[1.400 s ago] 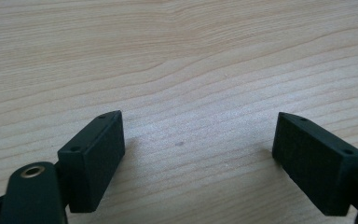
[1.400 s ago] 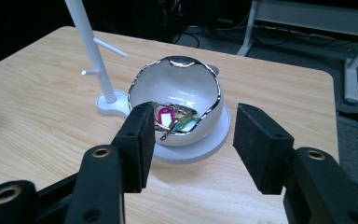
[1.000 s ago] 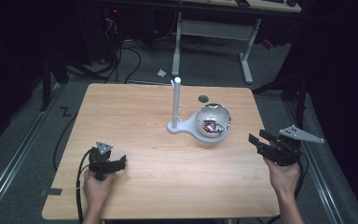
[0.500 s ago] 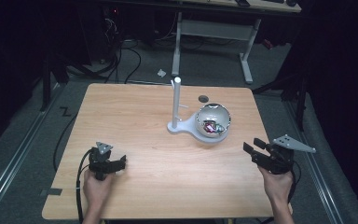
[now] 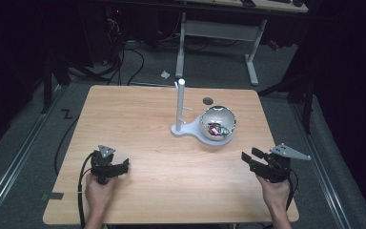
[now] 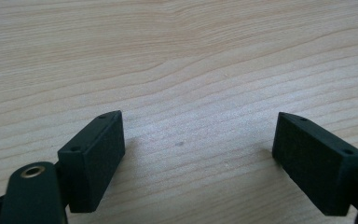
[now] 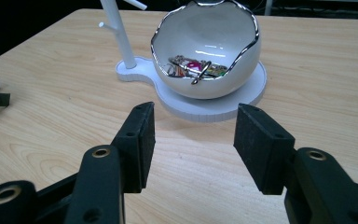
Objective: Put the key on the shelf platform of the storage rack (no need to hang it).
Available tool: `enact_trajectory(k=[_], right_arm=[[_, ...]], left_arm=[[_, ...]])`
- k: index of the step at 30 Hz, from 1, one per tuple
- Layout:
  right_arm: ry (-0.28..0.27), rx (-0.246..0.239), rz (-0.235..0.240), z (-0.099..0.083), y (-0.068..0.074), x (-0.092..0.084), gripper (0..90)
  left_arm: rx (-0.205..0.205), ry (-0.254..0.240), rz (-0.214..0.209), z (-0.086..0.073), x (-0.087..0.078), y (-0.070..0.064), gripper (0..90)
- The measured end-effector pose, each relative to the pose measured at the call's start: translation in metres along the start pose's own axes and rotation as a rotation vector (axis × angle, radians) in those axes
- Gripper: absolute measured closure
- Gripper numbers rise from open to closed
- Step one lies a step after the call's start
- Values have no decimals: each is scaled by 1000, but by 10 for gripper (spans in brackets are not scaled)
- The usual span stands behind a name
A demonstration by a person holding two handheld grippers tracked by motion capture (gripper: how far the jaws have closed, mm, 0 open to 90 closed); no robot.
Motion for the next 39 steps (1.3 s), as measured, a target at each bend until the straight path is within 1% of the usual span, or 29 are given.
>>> enact_trajectory(k=[4, 10, 13, 18, 28, 32, 38, 39], right_arm=[[9, -1, 4, -4, 1, 2, 486], [30, -5, 2, -12, 2, 10, 485], [31, 2, 7, -15, 3, 13, 485], [47, -20, 0, -21, 6, 20, 485], [76, -16, 4, -32, 11, 30, 485], [77, -27, -8, -36, 11, 35, 471], [103, -29, -21, -45, 9, 44, 465], [105, -37, -26, -46, 8, 45, 465]], left_arm=[[0, 0, 0, 0, 0, 0, 172], [0, 0, 0, 0, 0, 0, 172], [0, 0, 0, 0, 0, 0, 172], [0, 0, 0, 0, 0, 0, 172], [-1, 0, 0, 0, 0, 0, 172], [-1, 0, 0, 0, 0, 0, 172], [0, 0, 1, 0, 0, 0, 172], [-1, 0, 1, 0, 0, 0, 172]])
Point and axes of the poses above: each handheld gripper's, and its own axes: x roughly forward along the jaws, z roughly out of its top, y roughly to its left, the point moved 8 cm from there along x, roughly forward along the jaws, and after that the axes turned 5 degrees about -z, right-handed, at the moved point
